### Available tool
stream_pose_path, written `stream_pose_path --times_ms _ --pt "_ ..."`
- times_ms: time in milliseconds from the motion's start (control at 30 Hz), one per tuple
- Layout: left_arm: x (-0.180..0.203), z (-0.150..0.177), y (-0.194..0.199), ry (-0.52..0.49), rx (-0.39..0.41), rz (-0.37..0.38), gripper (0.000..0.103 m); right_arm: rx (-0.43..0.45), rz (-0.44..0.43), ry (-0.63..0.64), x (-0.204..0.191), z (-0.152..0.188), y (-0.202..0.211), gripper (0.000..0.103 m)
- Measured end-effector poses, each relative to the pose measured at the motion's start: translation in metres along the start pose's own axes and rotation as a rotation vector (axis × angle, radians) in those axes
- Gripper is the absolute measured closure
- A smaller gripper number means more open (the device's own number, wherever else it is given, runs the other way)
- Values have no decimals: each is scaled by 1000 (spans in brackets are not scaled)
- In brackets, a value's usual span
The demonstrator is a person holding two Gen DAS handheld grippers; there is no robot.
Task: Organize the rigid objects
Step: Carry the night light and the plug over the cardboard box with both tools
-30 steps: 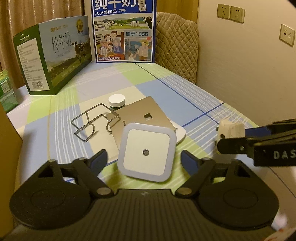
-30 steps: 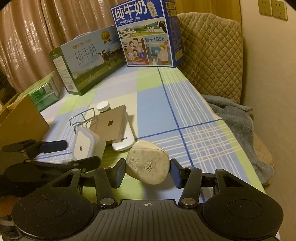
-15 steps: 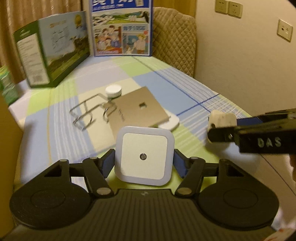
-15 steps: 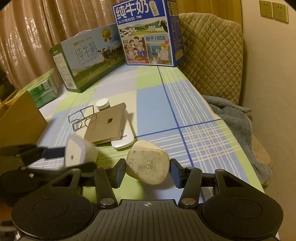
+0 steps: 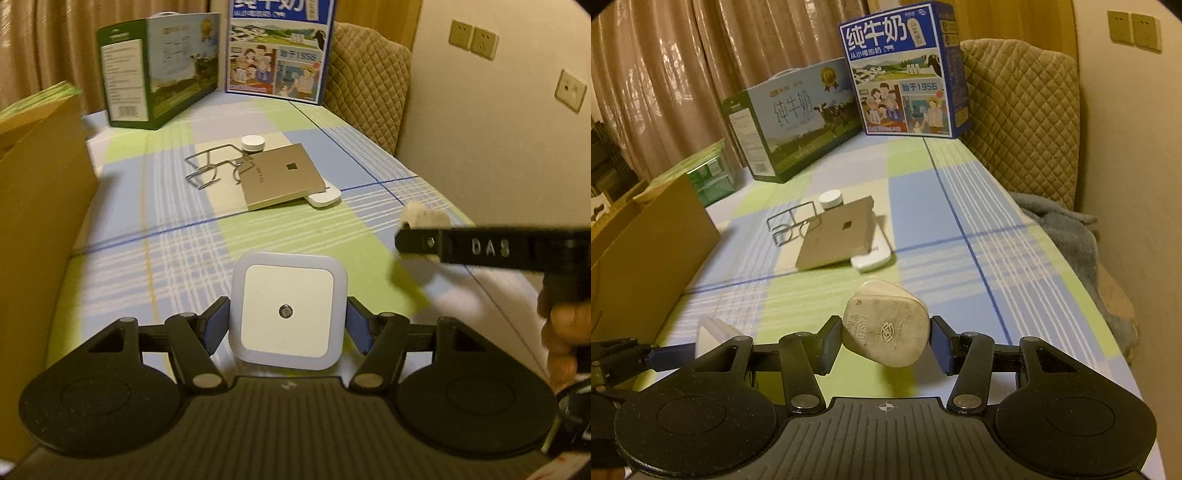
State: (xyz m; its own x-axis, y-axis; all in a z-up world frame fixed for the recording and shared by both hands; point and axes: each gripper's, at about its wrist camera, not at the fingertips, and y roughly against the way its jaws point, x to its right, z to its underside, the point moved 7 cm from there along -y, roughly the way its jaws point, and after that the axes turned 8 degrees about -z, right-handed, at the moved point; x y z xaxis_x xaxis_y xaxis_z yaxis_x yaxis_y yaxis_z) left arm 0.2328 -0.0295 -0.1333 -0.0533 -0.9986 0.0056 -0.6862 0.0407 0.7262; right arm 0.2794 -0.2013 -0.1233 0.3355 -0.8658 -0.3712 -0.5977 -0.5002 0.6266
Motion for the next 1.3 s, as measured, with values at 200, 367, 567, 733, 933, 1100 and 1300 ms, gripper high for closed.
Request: stream_pose_path --times_ms 200,367,567,733,933,1100,1300 --pt "-12 8 46 70 6 -11 41 -9 -12 -15 -20 22 34 55" --pt "-20 12 83 89 32 -27 41 -10 -32 -40 -44 35 63 55" --pt "-31 17 121 115 58 -44 41 6 -69 -12 -79 38 91 55" --pt "-40 23 146 131 68 -66 41 25 -90 23 -104 36 107 55" --pt "-53 28 167 150 85 -88 41 24 -107 58 -126 39 116 55" --pt "-62 30 179 162 99 -104 41 18 -119 79 -139 41 117 55" --pt "-72 33 190 171 112 -124 41 19 -132 89 -149 42 117 55"
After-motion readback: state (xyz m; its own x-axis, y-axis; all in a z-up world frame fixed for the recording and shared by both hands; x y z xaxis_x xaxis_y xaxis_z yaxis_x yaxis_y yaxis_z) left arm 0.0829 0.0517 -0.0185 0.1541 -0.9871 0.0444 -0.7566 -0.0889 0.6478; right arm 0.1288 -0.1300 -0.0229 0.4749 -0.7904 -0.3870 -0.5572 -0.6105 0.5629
